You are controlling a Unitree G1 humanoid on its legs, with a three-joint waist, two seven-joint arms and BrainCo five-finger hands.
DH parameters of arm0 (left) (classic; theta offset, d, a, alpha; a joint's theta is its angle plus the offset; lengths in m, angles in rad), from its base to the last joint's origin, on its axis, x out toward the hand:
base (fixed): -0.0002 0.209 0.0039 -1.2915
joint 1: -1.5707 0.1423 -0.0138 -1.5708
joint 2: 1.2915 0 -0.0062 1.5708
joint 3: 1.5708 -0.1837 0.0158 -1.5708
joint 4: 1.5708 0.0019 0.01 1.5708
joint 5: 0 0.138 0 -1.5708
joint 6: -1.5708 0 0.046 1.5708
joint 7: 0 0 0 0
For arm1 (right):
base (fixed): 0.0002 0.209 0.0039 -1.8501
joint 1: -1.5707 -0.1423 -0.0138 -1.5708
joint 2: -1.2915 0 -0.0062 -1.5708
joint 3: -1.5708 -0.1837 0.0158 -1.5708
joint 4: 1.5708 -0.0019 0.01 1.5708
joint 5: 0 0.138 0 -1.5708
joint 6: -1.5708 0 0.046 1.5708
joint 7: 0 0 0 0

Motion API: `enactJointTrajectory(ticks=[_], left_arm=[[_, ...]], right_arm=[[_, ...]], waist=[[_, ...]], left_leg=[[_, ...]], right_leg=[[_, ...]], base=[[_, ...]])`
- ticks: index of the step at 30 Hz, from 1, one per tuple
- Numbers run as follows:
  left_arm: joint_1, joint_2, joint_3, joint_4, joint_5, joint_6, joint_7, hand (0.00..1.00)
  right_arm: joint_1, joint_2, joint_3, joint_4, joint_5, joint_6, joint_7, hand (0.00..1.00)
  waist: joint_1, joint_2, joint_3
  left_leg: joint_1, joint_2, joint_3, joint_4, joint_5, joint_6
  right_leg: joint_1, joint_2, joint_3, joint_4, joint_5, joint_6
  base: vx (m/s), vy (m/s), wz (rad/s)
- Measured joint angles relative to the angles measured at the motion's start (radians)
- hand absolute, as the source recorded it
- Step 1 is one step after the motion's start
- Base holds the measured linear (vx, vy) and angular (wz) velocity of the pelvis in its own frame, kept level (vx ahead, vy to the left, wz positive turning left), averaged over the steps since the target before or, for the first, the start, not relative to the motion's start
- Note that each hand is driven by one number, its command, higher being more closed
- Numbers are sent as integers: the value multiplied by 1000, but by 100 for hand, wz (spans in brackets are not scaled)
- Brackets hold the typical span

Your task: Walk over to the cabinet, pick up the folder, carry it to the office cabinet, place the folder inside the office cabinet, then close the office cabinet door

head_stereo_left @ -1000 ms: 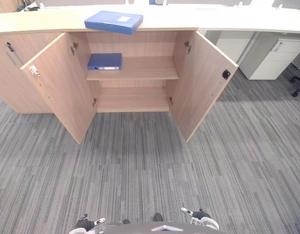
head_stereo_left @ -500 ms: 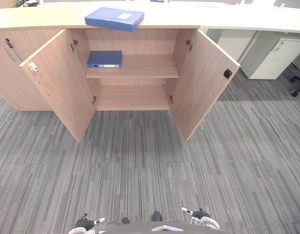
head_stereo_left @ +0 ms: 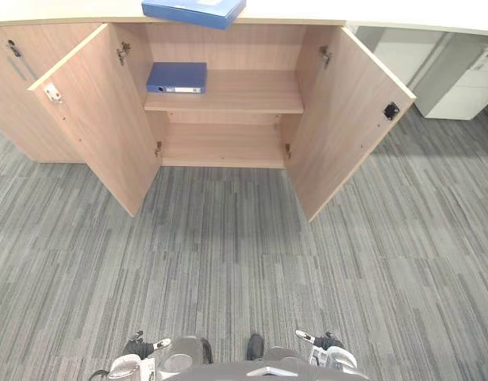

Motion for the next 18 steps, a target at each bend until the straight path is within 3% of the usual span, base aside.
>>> enactJointTrajectory(ticks=[3, 5, 6, 7, 8, 9, 11, 13, 14, 15, 16, 17, 18], left_arm=[[2, -9, 5, 1, -11, -5, 0, 0], [12, -15, 6, 2, -11, -5, 1, 0], [14, -17, 7, 2, -12, -5, 2, 0], [18, -17, 6, 3, -11, -5, 1, 0], [15, -9, 4, 8, -11, -5, 1, 0], [4, -4, 4, 8, -11, -7, 2, 0], [-2, 11, 15, 10, -10, -4, 0, 0], [-1, 8, 22, 12, -10, -4, 0, 0], [1, 6, 23, 16, -10, -3, 0, 0], [8, 6, 21, 14, -9, -2, 0, 0], [8, 6, 18, 13, -9, -1, 0, 0], [7, 5, 3, 8, -8, -1, 0, 0], [3, 6, -8, 7, -9, -1, 1, 0]], right_arm=[[-3, -12, 1, 1, 0, 1, 0, 0], [-3, -18, 24, 1, 0, 1, -1, 0], [-3, -19, 27, 1, 0, 1, -2, 0], [-2, -17, 37, 1, -2, 2, -2, 0], [-5, -4, 39, 10, -3, 2, -1, 0], [-22, 8, 36, 18, -3, 2, -1, 0], [-42, 28, 35, 37, -4, 1, 1, 0], [-44, 32, 34, 37, -10, 0, 1, 0], [-44, 33, 32, 35, -14, 0, 2, 0], [-43, 27, 29, 22, -14, 1, 2, 0], [-41, 24, 29, 11, -14, 0, 2, 0], [-31, 22, 31, -6, -14, 0, 1, 0], [-20, 22, 37, -25, -12, -3, 2, 0]], waist=[[10, 15, 0], [21, 17, -1], [21, 19, -1], [25, 18, -1], [31, 0, -14], [27, -6, -11], [41, -28, -17], [45, -24, -19], [49, -22, -20], [38, -17, -23], [31, -14, -23], [10, -5, -14], [-6, -8, -16]], left_leg=[[-82, 24, 18, -54, -7, 0], [-94, 12, 12, -286, 88, -8], [-94, 10, 10, -323, 107, -12], [-82, 1, 14, -382, 231, -3], [-73, -36, 44, -380, 241, 49], [-95, -40, 46, -333, 199, 57], [-96, -45, 87, -230, 136, 81], [-58, -50, 104, -220, 103, 107], [1, -61, 105, -255, 85, 107], [73, -74, 95, -312, 56, 104], [109, -80, 88, -340, 40, 111], [171, -88, 77, -366, 29, 110], [236, -94, 64, -399, 27, 110]], right_leg=[[13, -34, 10, 8, -25, 24], [37, -81, 39, 5, -57, 71], [42, -87, 43, 4, -62, 79], [61, -112, 57, 1, -82, 105], [65, -147, 68, -9, -89, 101], [62, -148, 73, -6, -67, 91], [69, -182, 100, 7, -32, 110], [55, -194, 125, 77, 0, 120], [4, -206, 152, 222, 11, 129], [-71, -218, 154, 436, 53, 147], [-123, -226, 153, 554, 95, 145], [-216, -236, 159, 768, 58, 143], [-277, -235, 125, 891, -21, 114]], base=[[193, 152, -11], [378, 295, -33], [436, 337, -31], [488, 348, -28], [507, 271, -24], [598, 285, -20], [507, 243, -32], [327, 177, -48], [451, 248, -49], [439, 239, -39], [353, 182, -3], [275, 91, 26], [347, 78, 31]])
